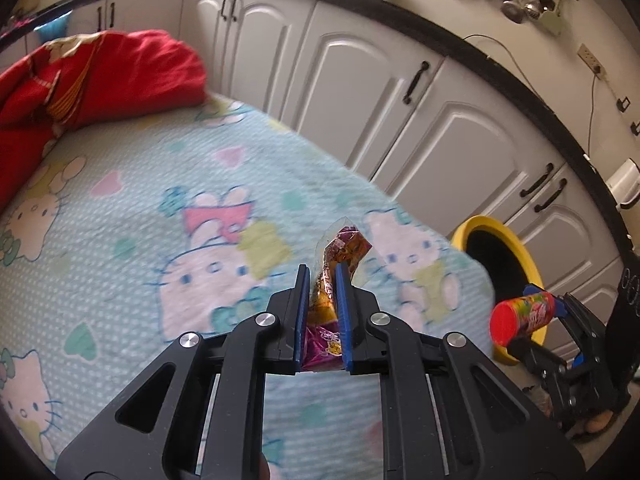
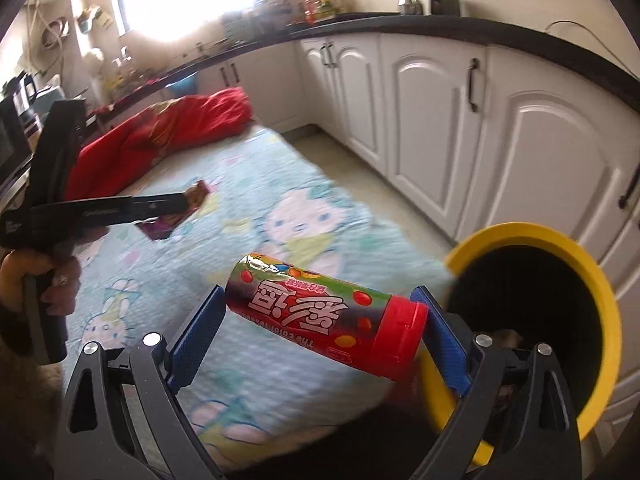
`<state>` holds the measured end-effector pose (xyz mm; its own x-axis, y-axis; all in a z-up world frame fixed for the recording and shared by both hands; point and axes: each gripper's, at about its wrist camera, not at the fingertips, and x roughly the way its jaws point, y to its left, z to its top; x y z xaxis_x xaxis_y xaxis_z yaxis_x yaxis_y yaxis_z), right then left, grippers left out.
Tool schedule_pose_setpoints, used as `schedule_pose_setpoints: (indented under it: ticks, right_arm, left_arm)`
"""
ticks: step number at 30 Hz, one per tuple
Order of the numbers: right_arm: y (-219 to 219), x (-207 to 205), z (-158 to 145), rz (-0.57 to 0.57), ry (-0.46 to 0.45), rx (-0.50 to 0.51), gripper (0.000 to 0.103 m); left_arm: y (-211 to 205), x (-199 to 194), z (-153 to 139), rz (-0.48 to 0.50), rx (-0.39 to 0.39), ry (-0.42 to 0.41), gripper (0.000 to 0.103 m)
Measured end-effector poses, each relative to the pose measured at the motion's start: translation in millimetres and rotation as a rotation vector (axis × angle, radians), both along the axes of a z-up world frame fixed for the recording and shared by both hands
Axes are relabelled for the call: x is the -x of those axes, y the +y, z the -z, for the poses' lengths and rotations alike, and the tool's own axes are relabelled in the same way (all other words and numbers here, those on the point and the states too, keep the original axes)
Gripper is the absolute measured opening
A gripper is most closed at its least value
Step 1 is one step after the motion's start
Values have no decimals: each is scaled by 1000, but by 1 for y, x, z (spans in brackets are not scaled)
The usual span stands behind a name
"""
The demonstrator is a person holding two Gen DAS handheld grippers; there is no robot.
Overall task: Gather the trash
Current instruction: 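Carry the pink wrapper and red candy tube over the yellow bin with both tools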
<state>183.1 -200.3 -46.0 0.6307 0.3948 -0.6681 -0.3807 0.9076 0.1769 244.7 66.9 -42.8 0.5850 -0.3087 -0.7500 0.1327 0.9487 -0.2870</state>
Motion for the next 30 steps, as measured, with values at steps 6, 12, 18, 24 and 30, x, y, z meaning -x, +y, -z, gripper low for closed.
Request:
schedule_pose_setpoints:
  ticks: [6,12,18,24,30]
  right_arm:
    - [-38,-7,-10,75,-18,-17,90]
    - [-71,-9,-15,139,-29,-30,90]
    - [-99,-8,-17,195,-39,-37,90]
    - [-125,-7,-17,245,-56,-31,90]
    - [-148,-5,-14,289,-66,-21,90]
  left_arm:
    - [-34,-1,-12,32,4,-33,8]
    - [-68,-2,-19,70,13,-62,8]
    - [-103,-2,-23,111,33,-78,8]
    - [-136,0,-23,148,18,-95,8]
    - [-166,2,-22,177,-2,-114,8]
